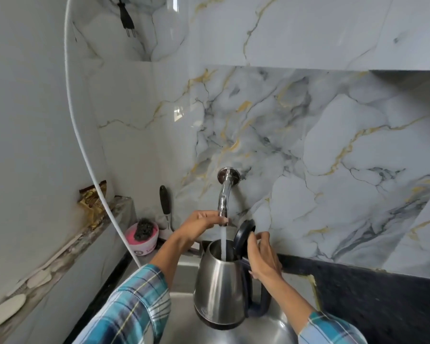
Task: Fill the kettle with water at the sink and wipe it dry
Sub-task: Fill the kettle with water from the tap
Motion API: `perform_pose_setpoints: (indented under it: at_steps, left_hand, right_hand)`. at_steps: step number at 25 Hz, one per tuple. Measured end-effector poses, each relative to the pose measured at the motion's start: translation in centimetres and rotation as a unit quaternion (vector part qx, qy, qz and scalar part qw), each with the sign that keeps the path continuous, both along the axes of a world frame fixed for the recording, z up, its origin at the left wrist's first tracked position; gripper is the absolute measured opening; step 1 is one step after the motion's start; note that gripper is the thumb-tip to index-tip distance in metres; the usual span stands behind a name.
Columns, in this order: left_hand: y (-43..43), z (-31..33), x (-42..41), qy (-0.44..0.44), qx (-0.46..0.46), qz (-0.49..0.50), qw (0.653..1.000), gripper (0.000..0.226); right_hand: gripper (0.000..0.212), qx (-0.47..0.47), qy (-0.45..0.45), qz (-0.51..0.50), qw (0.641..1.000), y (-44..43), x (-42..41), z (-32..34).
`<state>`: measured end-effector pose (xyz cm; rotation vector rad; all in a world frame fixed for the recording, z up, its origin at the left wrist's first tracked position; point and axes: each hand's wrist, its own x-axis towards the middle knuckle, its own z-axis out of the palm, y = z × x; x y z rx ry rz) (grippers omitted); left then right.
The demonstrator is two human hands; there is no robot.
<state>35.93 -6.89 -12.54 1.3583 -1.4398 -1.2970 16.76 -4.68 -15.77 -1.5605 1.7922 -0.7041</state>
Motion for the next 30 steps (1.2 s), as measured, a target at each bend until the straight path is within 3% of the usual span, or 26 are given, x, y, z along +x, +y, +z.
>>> perform_pose_setpoints:
  at_steps: [2,3,5,7,11,14,22,30]
  left_hand:
    - [-0.3,-0.9,0.9,-0.023,0.000,-0.013,1.000,0.035]
    - [-0.7,-0.8,1.2,-0.073,-0.041,0.014,0.996,0.047]
    - [-1.5,0.6,1.7,-0.249,-0.177,0.087,0.948,0.067]
    - [-2.5,2.3,2.6,-0.365,-0.254,0.067,0.894,0.063]
    - [-3.6,3.5,5.3,-0.491,-0.252,-0.041,0.833,0.058]
    - [-4.6,3.9,5.2,-0.534,-0.249,-0.062,0.806,0.060]
    - [-5.4,4.8,3.9,-0.534,-0.256,-0.039,0.805,0.060]
    - [-5.0,3.8,4.5,-0.535,-0.234,-0.038,0.811,0.060]
  right_hand:
    - [0.047,0.004,0.000,0.006,1.000,0.1,0.9,-1.0]
    - [0.049,0.000,0.002,0.013,1.000,0.0,1.5,-1.1]
    - [0.053,-0.019,0.008,0.027,0.999,-0.9,2.8,-0.6]
    - [0.050,-0.037,0.009,0.034,0.999,-1.9,3.9,0.1]
    - [0.038,-0.052,0.009,0.032,0.998,-3.0,3.9,0.8]
    - [0.033,-0.049,-0.002,0.029,0.998,-3.5,3.0,0.8]
    - [0.047,-0.048,-0.004,0.066,0.997,-4.3,2.6,2.5]
    - [0.038,-0.012,0.010,0.126,0.992,-3.3,3.4,2.0]
